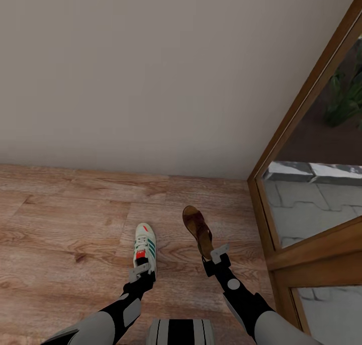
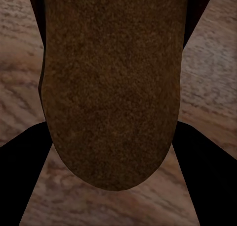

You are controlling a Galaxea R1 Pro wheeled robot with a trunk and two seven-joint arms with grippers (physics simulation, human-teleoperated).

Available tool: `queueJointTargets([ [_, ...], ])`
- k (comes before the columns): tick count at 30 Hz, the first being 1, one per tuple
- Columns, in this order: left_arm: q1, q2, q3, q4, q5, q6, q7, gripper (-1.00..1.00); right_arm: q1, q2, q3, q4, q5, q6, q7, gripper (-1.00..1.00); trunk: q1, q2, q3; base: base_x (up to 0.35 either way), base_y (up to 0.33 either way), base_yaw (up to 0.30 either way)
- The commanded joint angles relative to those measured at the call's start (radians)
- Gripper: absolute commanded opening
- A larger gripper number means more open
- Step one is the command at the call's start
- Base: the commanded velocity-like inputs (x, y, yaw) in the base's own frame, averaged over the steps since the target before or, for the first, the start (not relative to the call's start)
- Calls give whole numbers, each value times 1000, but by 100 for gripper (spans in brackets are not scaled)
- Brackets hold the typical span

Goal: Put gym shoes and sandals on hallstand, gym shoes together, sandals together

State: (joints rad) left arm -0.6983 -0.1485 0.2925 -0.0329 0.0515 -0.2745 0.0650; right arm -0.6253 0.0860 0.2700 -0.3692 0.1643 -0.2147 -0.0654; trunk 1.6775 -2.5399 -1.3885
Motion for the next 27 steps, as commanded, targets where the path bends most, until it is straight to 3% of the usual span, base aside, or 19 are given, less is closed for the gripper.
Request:
queueJointTargets([
  [1, 0, 0, -3, 1, 5, -3, 2, 100, -1, 0, 3, 1, 9, -2, -7, -100, 0, 0, -1, 0, 0, 0],
  [2, 0, 0, -3, 1, 5, -3, 2, 100, -1, 0, 3, 1, 9, -2, -7, -100, 0, 0, -1, 0, 0, 0],
  [3, 0, 0, -3, 1, 5, -3, 2, -100, -1, 0, 3, 1, 9, -2, -7, -100, 0, 0, -1, 0, 0, 0],
  [27, 0, 0, -4, 0, 5, -4, 2, -100, -1, 0, 3, 1, 9, -2, -7, -100, 0, 0, -1, 0, 0, 0],
])
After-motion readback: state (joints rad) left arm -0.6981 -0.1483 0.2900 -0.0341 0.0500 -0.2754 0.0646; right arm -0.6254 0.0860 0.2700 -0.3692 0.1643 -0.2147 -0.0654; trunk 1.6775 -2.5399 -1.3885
